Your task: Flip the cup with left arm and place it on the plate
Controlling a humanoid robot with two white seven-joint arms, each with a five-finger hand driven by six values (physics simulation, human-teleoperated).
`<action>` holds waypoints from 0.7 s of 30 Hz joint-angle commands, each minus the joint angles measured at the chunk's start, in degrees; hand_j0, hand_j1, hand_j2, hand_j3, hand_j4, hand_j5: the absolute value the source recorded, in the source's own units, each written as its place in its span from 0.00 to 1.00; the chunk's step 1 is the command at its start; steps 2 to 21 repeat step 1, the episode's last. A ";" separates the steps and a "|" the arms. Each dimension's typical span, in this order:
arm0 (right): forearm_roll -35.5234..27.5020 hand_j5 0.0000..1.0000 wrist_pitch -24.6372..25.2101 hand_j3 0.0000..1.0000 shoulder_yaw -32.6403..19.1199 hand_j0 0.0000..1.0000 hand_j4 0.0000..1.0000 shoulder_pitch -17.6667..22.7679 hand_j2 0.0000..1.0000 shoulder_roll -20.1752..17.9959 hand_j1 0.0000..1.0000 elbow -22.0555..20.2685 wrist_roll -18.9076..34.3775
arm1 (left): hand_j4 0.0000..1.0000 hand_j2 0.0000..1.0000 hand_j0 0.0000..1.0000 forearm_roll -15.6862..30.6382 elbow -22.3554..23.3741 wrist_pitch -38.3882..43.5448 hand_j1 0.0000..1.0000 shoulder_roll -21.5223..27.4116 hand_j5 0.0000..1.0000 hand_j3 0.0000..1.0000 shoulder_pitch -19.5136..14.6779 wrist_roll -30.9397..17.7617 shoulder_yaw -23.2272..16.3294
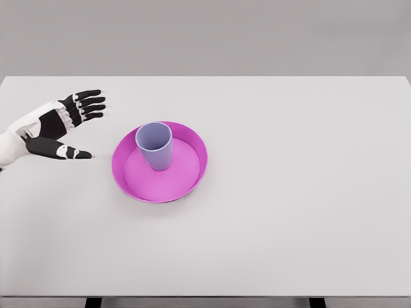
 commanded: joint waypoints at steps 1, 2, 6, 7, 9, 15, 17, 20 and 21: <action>0.03 1.00 -0.07 1.00 0.00 1.00 1.00 0.09 1.00 0.00 1.00 -0.01 0.03 | 1.00 1.00 1.00 0.73 1.44 0.31 1.00 1.57 1.00 1.00 0.00 -1.65 0.71; 0.03 1.00 -0.07 1.00 0.00 1.00 1.00 0.09 1.00 0.00 1.00 -0.01 0.03 | 1.00 1.00 1.00 0.73 1.44 0.31 1.00 1.57 1.00 1.00 0.00 -1.65 0.71; 0.03 1.00 -0.07 1.00 0.00 1.00 1.00 0.09 1.00 0.00 1.00 -0.01 0.03 | 1.00 1.00 1.00 0.73 1.44 0.31 1.00 1.57 1.00 1.00 0.00 -1.65 0.71; 0.03 1.00 -0.07 1.00 0.00 1.00 1.00 0.09 1.00 0.00 1.00 -0.01 0.03 | 1.00 1.00 1.00 0.73 1.44 0.31 1.00 1.57 1.00 1.00 0.00 -1.65 0.71; 0.03 1.00 -0.07 1.00 0.00 1.00 1.00 0.09 1.00 0.00 1.00 -0.01 0.03 | 1.00 1.00 1.00 0.73 1.44 0.31 1.00 1.57 1.00 1.00 0.00 -1.65 0.71; 0.03 1.00 -0.07 1.00 0.00 1.00 1.00 0.09 1.00 0.00 1.00 -0.01 0.03 | 1.00 1.00 1.00 0.73 1.44 0.31 1.00 1.57 1.00 1.00 0.00 -1.65 0.71; 0.03 1.00 -0.07 1.00 0.00 1.00 1.00 0.09 1.00 0.00 1.00 -0.01 0.03 | 1.00 1.00 1.00 0.73 1.44 0.31 1.00 1.57 1.00 1.00 0.00 -1.65 0.71; 0.03 1.00 -0.07 1.00 0.00 1.00 1.00 0.09 1.00 0.00 1.00 -0.01 0.03 | 1.00 1.00 1.00 0.73 1.44 0.31 1.00 1.57 1.00 1.00 0.00 -1.65 0.71; 0.03 1.00 -0.07 1.00 0.00 1.00 1.00 0.09 1.00 0.00 1.00 -0.01 0.03 | 1.00 1.00 1.00 0.73 1.44 0.31 1.00 1.57 1.00 1.00 0.00 -1.65 0.71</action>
